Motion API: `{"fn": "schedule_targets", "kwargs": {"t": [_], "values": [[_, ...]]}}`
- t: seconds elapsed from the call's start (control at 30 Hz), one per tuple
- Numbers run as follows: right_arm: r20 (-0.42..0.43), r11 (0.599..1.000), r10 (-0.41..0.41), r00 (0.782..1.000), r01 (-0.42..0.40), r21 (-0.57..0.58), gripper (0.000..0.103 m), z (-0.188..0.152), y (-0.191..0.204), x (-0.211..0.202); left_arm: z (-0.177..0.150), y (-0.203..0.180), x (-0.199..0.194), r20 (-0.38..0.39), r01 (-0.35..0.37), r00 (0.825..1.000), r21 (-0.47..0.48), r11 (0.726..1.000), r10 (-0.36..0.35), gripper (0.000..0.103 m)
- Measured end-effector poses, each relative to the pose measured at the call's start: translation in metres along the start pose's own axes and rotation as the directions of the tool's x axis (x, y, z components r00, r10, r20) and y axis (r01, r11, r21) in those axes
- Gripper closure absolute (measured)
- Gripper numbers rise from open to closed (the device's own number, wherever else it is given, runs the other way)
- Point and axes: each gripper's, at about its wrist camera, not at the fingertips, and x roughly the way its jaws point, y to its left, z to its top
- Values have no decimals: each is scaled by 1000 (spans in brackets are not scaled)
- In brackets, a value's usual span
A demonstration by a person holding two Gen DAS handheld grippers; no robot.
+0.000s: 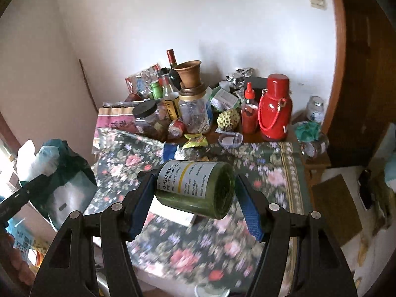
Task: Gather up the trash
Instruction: 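Carry the bag and bottle down toward the white bucket with both tools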
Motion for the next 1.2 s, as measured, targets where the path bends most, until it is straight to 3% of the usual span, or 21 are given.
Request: {"fn": "schedule_targets", "kwargs": {"t": [0.13,0.37,0.7,0.93,1.2], "values": [[19,999,-32,999,32,27,41,-37,20,-32,-28,14,-29,-6,28,1000,42,999,-28,77],[-27,991,-74,997,77,110,41,-100,35,-64,-77,32,-65,-63,97,994,79,992,-92,77],[-146,983,-125,981,143,119,41,-155,33,-83,-137,31,-66,-211,111,974,106,988,-87,77],[-258,985,-104,961,135,105,41,-194,12,-59,-181,26,-31,-327,72,944,80,994,-42,77],[-431,992,-74,899,113,64,41,-263,-17,9,-262,29,42,-467,4,884,46,999,18,77]]}}
